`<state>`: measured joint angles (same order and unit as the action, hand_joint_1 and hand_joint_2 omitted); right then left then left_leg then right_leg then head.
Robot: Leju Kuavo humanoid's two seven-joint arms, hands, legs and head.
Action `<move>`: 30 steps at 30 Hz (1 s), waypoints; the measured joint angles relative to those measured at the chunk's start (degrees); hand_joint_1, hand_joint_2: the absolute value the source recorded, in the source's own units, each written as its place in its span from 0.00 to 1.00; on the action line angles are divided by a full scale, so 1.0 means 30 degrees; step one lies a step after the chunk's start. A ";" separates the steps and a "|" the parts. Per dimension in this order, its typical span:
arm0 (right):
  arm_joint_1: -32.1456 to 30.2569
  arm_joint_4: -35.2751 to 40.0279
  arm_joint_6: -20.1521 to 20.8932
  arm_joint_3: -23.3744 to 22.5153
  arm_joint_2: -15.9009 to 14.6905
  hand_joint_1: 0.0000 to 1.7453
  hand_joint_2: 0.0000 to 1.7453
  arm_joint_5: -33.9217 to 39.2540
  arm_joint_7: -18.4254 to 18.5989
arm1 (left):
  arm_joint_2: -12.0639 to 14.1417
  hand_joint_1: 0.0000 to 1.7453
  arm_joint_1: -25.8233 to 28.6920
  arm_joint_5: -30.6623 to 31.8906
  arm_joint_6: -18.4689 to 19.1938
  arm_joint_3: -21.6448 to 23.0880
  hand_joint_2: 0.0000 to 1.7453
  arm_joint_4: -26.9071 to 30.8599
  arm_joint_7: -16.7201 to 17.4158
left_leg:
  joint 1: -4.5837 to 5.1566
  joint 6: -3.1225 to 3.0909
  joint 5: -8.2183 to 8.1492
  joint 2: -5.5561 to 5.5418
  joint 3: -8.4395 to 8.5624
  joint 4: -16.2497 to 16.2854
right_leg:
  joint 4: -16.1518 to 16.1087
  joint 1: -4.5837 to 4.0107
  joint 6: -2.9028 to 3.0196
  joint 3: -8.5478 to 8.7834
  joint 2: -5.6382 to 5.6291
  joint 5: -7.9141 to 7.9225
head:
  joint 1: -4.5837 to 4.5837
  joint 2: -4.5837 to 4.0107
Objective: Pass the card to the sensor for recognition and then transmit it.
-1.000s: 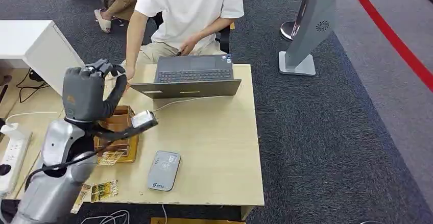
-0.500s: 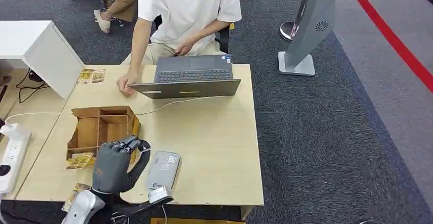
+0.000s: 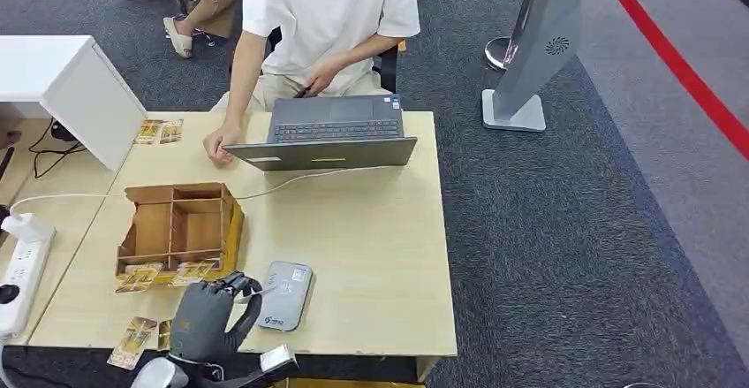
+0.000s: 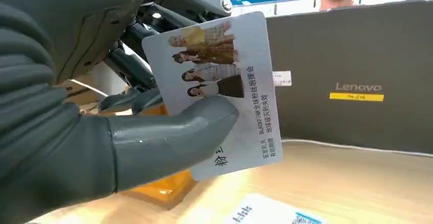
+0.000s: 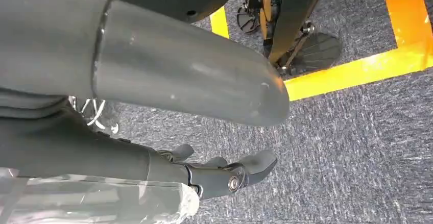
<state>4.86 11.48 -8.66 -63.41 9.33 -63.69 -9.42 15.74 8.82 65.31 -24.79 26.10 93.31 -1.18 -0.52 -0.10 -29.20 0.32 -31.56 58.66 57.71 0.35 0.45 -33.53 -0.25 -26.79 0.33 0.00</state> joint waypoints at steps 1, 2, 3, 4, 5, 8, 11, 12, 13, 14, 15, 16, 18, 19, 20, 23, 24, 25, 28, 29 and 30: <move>-0.0001 0.0000 0.0000 0.0000 0.0000 0.00 0.00 0.0000 0.0000 | 0.0000 1.00 0.0052 0.0000 0.0007 0.0000 1.00 -0.0029 0.0000 | 0.0000 0.0000 0.0000 0.0000 0.0001 0.0000 | 0.0000 0.0000 0.0000 0.0000 0.0000 0.0000 | -0.0007 0.0000; -0.0001 0.0000 0.0000 0.0000 0.0000 0.00 0.00 0.0000 0.0000 | -0.0007 1.00 0.0091 -0.0029 0.0051 0.0000 1.00 -0.0073 0.0059 | 0.0000 0.0000 0.0000 0.0000 0.0001 0.0000 | 0.0000 0.0000 0.0000 0.0000 0.0001 0.0000 | -0.0007 0.0000; 0.0001 0.0000 0.0000 0.0000 0.0000 0.00 0.00 0.0000 0.0007 | -0.0015 1.00 0.0129 -0.0088 0.0190 0.0000 1.00 -0.0124 0.0124 | 0.0000 0.0000 0.0000 0.0000 0.0001 0.0000 | 0.0000 0.0000 0.0000 -0.0001 0.0001 0.0000 | -0.0001 0.0000; 0.0002 0.0000 -0.0007 0.0000 0.0000 0.00 0.00 0.0000 0.0007 | -0.0029 1.00 0.0157 -0.0153 0.0226 0.0000 1.00 -0.0204 0.0124 | 0.0000 0.0000 0.0000 0.0000 0.0000 0.0000 | 0.0000 0.0000 0.0000 -0.0001 0.0001 0.0000 | -0.0007 0.0000; 0.0001 0.0000 0.0000 0.0000 0.0000 0.00 0.00 0.0000 0.0007 | -0.0051 1.00 0.0171 -0.0175 0.0248 0.0000 1.00 -0.0306 0.0124 | 0.0000 0.0000 0.0000 0.0000 0.0001 0.0000 | 0.0000 0.0000 0.0000 -0.0001 0.0000 0.0000 | 0.0000 0.0000; 0.0010 0.0000 0.0000 0.0000 0.0000 0.00 0.00 -0.0058 0.0058 | -0.0210 1.00 0.0172 -0.0160 0.0444 0.0007 1.00 -0.0881 0.0146 | 0.0000 0.0000 0.0000 0.0000 0.0001 0.0000 | 0.0000 0.0000 0.0000 -0.0001 0.0000 0.0000 | -0.0007 0.0000; 0.0027 0.0000 0.0000 0.0000 0.0000 0.00 0.00 -0.0196 0.0052 | -0.0466 1.00 0.0150 -0.0066 0.0641 0.0008 1.00 -0.1601 0.0357 | 0.0001 0.0000 0.0000 0.0001 0.0002 0.0000 | 0.0000 0.0000 0.0000 -0.0001 0.0000 0.0000 | -0.0007 0.0000; 0.0034 0.0000 0.0000 0.0000 0.0000 0.00 0.00 -0.0204 0.0051 | -0.0532 1.00 0.0136 -0.0058 0.0707 0.0015 1.00 -0.1830 0.0401 | 0.0001 0.0000 0.0000 0.0001 0.0002 0.0000 | -0.0001 0.0000 0.0000 -0.0001 -0.0001 0.0000 | -0.0007 0.0000; 0.0042 0.0000 0.0000 0.0000 0.0000 0.00 0.00 -0.0226 0.0058 | -0.0598 1.00 0.0135 -0.0051 0.0751 0.0015 1.00 -0.2026 0.0423 | 0.0001 0.0000 0.0000 0.0001 0.0003 0.0001 | 0.0000 0.0000 0.0000 -0.0001 -0.0001 0.0000 | -0.0007 0.0000; 0.0051 0.0000 0.0000 0.0000 0.0000 0.00 0.00 -0.0233 0.0058 | -0.0670 1.00 0.0111 -0.0044 0.0758 0.0015 1.00 -0.2279 0.0466 | 0.0001 0.0000 0.0000 0.0001 0.0005 0.0001 | -0.0001 0.0000 0.0000 0.0000 0.0000 0.0000 | -0.0007 0.0000; 0.0061 0.0000 0.0000 0.0000 0.0000 0.00 0.00 -0.0262 0.0066 | -0.0729 1.00 0.0071 -0.0014 0.0750 0.0015 1.00 -0.2500 0.0547 | 0.0001 0.0000 0.0000 0.0001 0.0005 0.0002 | 0.0000 0.0000 0.0000 0.0000 0.0001 0.0000 | -0.0007 0.0000; 0.0076 0.0000 0.0000 0.0000 0.0000 0.00 0.00 -0.0292 0.0073 | -0.0794 1.00 0.0019 0.0022 0.0721 0.0015 1.00 -0.2726 0.0620 | 0.0001 0.0000 0.0000 0.0001 0.0004 0.0001 | -0.0001 0.0000 0.0000 0.0000 0.0000 0.0000 | -0.0007 0.0000; 0.0113 0.0000 0.0000 0.0000 0.0000 0.00 0.00 -0.0401 0.0124 | -0.0904 1.00 -0.0184 0.0358 0.0437 0.0015 1.00 -0.3309 0.0911 | 0.0001 -0.0001 0.0001 0.0000 0.0003 0.0001 | 0.0000 0.0000 0.0000 0.0000 0.0001 0.0000 | 0.0000 0.0000; 0.0138 0.0000 0.0000 0.0007 0.0000 0.00 0.00 -0.0444 0.0146 | -0.0983 1.00 -0.0352 0.0560 0.0119 0.0015 1.00 -0.3612 0.1012 | 0.0000 -0.0008 0.0007 -0.0007 0.0002 0.0002 | 0.0000 0.0000 0.0000 0.0003 0.0012 0.0000 | -0.0007 0.0000; 0.0173 0.0000 0.0000 0.0007 0.0000 0.00 0.00 -0.0554 0.0153 | -0.1042 1.00 -0.0484 0.0722 -0.0235 0.0015 1.00 -0.3877 0.1137 | 0.0000 -0.0009 0.0006 -0.0006 0.0005 0.0002 | 0.0000 0.0000 0.0000 0.0005 0.0011 0.0000 | -0.0007 0.0000; 0.0258 0.0000 0.0000 0.0044 0.0000 0.00 0.00 -0.0787 0.0211 | -0.1304 1.00 -0.0883 0.1254 -0.1699 0.0015 1.00 -0.4941 0.1137 | 0.0000 -0.0008 0.0008 -0.0007 0.0007 0.0002 | 0.0001 -0.0001 0.0000 0.0008 0.0013 0.0001 | -0.0007 0.0000; 0.0293 0.0000 -0.0007 0.0073 0.0000 0.00 0.00 -0.0853 0.0240 | -0.1377 1.00 -0.1004 0.1392 -0.2202 0.0007 1.00 -0.5312 0.1122 | 0.0000 -0.0007 0.0008 -0.0009 0.0008 0.0002 | 0.0001 -0.0001 0.0000 0.0010 0.0014 0.0001 | -0.0007 0.0000; 0.0336 0.0000 -0.0029 0.0095 0.0000 0.00 0.00 -0.0917 0.0284 | -0.1458 1.00 -0.1086 0.1501 -0.2661 0.0000 1.00 -0.5662 0.1071 | 0.0001 -0.0007 0.0008 -0.0005 0.0012 0.0001 | 0.0001 0.0000 0.0001 0.0011 0.0008 0.0002 | -0.0001 0.0000; 0.0381 -0.0007 -0.0088 0.0131 0.0029 0.00 0.00 -0.0969 0.0335 | -0.1691 1.00 -0.1464 0.1654 -0.3476 -0.0058 1.00 -0.6515 0.0750 | 0.0001 -0.0006 0.0013 -0.0022 0.0007 0.0002 | 0.0001 0.0000 0.0001 0.0016 0.0028 0.0002 | -0.0007 0.0000; 0.0406 -0.0007 -0.0109 0.0138 0.0044 0.00 0.00 -0.0969 0.0342 | -0.1793 1.00 -0.1532 0.1683 -0.3636 -0.0102 1.00 -0.6718 0.0670 | 0.0000 -0.0006 0.0012 -0.0030 0.0010 0.0002 | 0.0001 0.0000 0.0001 0.0020 0.0030 0.0002 | -0.0015 0.0000; 0.0428 -0.0015 -0.0117 0.0146 0.0051 0.00 0.00 -0.0962 0.0342 | -0.1836 1.00 -0.1535 0.1712 -0.3731 -0.0153 1.00 -0.6761 0.0539 | 0.0000 -0.0006 0.0012 -0.0024 0.0014 0.0002 | 0.0001 0.0000 0.0001 0.0019 0.0019 0.0002 | -0.0015 0.0000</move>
<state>6.15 11.43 -9.00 -62.97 9.49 -66.58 -8.39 10.23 4.22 70.45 -35.98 25.64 73.02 0.44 -0.52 -0.12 -29.16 0.25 -31.52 58.66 57.71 0.35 0.45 -33.47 -0.19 -26.78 0.28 0.00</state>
